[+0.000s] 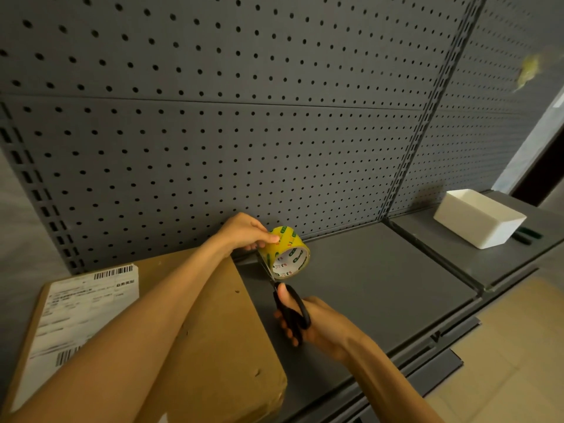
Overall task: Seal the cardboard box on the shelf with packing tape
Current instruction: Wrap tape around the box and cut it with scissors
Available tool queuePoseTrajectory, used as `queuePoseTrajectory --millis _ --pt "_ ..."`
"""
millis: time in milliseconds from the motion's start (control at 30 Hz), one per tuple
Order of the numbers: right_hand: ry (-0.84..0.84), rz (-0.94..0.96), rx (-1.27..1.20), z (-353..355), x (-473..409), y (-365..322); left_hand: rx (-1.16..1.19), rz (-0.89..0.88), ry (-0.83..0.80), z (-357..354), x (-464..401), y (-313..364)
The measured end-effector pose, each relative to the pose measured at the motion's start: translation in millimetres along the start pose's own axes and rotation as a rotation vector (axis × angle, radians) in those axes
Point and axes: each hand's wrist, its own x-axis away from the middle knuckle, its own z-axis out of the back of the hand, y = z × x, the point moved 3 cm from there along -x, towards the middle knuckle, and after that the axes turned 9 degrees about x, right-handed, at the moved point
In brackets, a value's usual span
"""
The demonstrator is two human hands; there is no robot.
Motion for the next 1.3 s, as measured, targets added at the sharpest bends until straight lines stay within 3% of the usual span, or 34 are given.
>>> queuePoseTrajectory --millis 667,1100,1300 --pt "0.167 0.078 0.076 5 -16 1 0.061 0.024 0.037 1 -1 -1" --pt "0.100 0.042 0.178 4 -10 6 0.077 0.019 0.071 1 -2 -2" --pt "0.158 0.024 0.265 12 -8 6 0.072 0.022 0.058 1 -1 -2"
